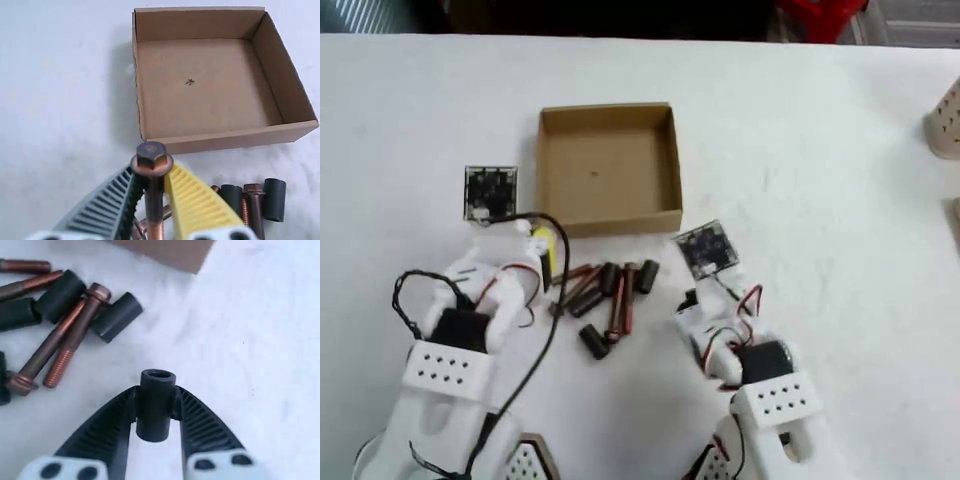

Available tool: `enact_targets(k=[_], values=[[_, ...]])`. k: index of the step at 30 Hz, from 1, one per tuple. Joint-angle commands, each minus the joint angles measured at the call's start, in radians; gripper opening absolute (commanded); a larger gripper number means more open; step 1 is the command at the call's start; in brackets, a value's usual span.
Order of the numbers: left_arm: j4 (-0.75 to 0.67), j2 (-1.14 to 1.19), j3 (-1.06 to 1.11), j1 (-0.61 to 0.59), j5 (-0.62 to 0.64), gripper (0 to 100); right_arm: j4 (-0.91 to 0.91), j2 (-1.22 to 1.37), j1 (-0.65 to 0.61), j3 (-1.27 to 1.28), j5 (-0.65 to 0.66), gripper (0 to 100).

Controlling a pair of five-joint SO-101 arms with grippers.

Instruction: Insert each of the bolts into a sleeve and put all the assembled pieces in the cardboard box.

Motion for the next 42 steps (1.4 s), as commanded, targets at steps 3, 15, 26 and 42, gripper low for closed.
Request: enact_targets(k=[3, 15, 26, 42], values=[[-0.005, -0.001, -0.054, -0.004, 0.002, 2, -0.015, 0.17, 0.105, -0.094, 0.012, 1.5], [-0.006, -0.001, -0.054, -0.004, 0.003, 2, -0.013, 0.714, 0.166, -0.427, -0.057, 1.5], [-0.006, -0.001, -0.054, -0.004, 0.002, 2, 0.015, 0.926, 0.162, -0.549, -0.08, 20.8], [-0.006, -0.001, -0.054, -0.004, 0.002, 2, 0.208, 0.937, 0.166, -0.704, -0.078, 11.0]])
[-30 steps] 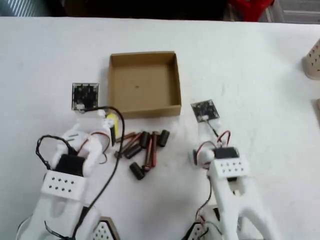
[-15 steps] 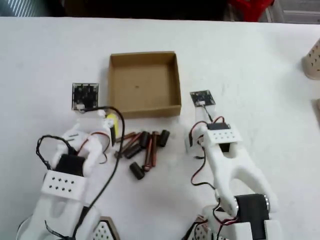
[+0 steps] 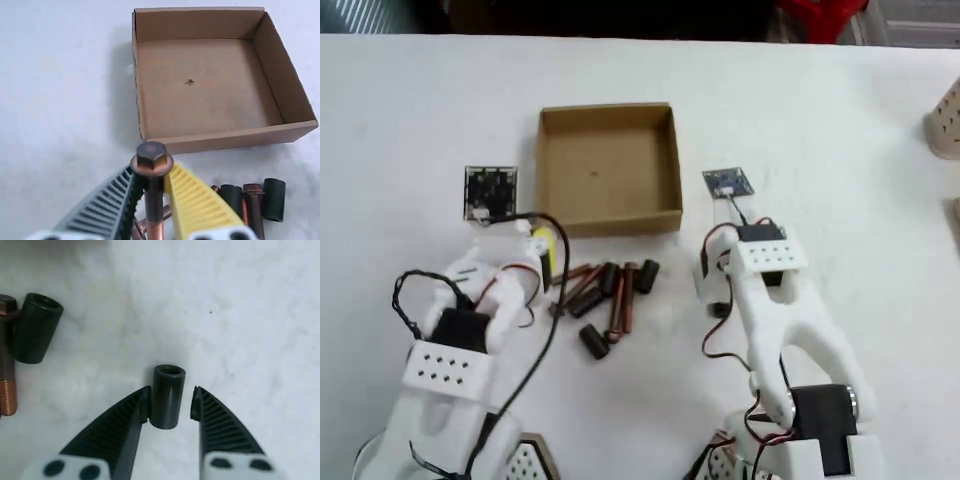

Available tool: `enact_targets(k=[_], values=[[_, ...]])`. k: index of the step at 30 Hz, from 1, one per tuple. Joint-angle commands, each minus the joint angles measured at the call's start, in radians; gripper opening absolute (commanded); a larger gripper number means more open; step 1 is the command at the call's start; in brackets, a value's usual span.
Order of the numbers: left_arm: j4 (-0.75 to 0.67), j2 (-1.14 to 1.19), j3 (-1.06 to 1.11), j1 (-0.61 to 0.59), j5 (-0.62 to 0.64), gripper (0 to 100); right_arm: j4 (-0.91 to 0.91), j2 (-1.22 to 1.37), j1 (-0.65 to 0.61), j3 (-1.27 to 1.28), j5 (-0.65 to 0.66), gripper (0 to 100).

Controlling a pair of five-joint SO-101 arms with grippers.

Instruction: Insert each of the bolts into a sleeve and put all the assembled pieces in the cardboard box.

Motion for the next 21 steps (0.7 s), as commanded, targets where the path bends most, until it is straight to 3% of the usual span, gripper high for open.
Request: enact_targets(k=[1, 10, 21], values=[[-0.008, -0.001, -0.054, -0.004, 0.002, 2, 0.007, -0.001, 0.005, -0.044, -0.002, 11.1], [-0.008, -0.001, -0.054, -0.004, 0.002, 2, -0.085, 0.185, 0.005, -0.054, -0.002, 11.2], [-0.008, -0.001, -0.054, -0.004, 0.002, 2, -0.064, 0.179, 0.015, -0.061, -0.002, 11.1]])
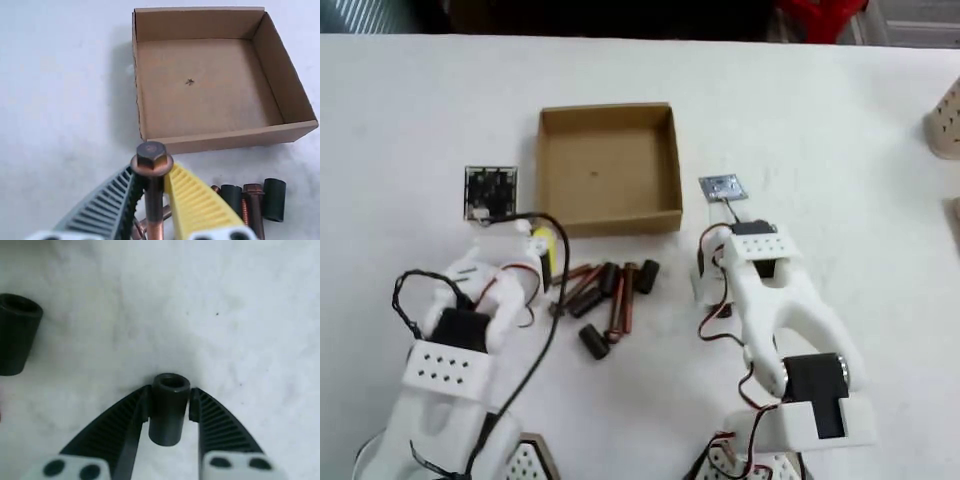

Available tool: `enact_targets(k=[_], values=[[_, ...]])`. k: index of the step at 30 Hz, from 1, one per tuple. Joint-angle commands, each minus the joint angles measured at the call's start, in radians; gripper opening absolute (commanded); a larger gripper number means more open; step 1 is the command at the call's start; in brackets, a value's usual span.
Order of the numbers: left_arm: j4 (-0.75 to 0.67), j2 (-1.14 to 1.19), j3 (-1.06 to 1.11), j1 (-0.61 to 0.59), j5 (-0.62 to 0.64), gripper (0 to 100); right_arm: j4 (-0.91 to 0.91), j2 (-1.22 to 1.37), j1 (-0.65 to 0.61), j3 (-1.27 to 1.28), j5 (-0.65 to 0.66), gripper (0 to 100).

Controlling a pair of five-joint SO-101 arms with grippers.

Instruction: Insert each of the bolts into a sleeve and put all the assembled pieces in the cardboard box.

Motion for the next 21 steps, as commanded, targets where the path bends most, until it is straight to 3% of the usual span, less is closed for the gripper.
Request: enact_targets(k=[1, 9, 13, 21], values=[[-0.008, -0.001, -0.054, -0.004, 0.002, 2, 0.002, 0.002, 0.021, -0.029, -0.002, 11.2], [-0.008, -0.001, -0.054, -0.004, 0.002, 2, 0.015, 0.001, 0.035, -0.031, 0.06, 10.8], [-0.008, -0.001, -0.054, -0.004, 0.002, 2, 0.019, 0.001, 0.035, -0.031, 0.061, 1.6], [-0.008, -0.001, -0.052, -0.004, 0.0, 2, 0.044, -0.025, -0.01, -0.035, 0.055, 1.6]])
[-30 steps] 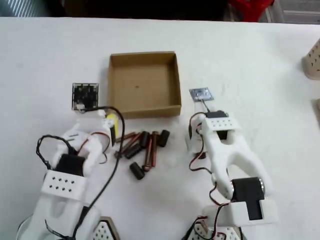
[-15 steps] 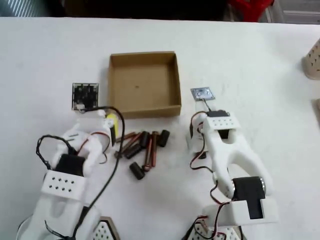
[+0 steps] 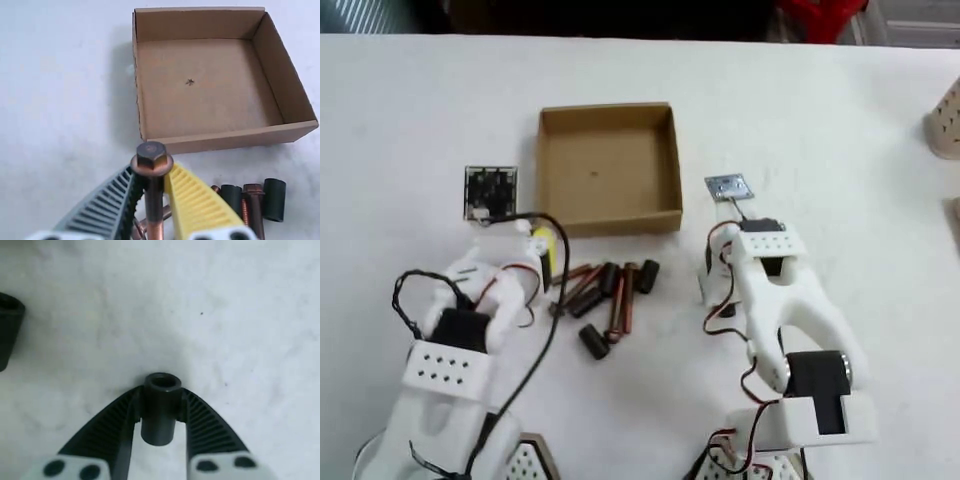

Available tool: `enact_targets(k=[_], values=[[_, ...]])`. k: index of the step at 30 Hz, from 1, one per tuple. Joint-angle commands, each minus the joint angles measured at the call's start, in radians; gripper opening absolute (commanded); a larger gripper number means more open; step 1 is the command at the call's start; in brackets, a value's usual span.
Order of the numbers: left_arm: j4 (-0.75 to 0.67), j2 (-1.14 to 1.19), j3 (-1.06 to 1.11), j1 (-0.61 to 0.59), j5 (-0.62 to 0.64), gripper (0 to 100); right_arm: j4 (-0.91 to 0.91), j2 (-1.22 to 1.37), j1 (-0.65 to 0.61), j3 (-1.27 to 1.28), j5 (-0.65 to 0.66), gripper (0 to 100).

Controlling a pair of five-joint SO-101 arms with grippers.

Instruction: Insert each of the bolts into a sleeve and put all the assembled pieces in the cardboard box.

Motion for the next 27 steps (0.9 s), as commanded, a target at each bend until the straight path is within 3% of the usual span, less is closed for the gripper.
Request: enact_targets(k=[1, 4, 12, 16, 27], values=[[-0.008, -0.001, -0.052, -0.004, 0.0, 2, 0.041, -0.05, -0.065, -0.026, 0.003, 1.6], [-0.008, -0.001, -0.052, -0.004, 0.0, 2, 0.09, -0.137, -0.145, -0.026, -0.005, 1.6], [-0.008, -0.001, -0.052, -0.01, 0.0, 2, 0.033, -0.26, -0.427, -0.023, -0.226, 1.6], [-0.008, -0.001, -0.051, -0.01, -0.002, 2, -0.12, -0.262, -0.447, 0.011, -0.299, 1.6], [-0.008, -0.001, -0.051, -0.01, -0.002, 2, -0.558, -0.271, -0.45, 0.23, -0.29, 1.6]])
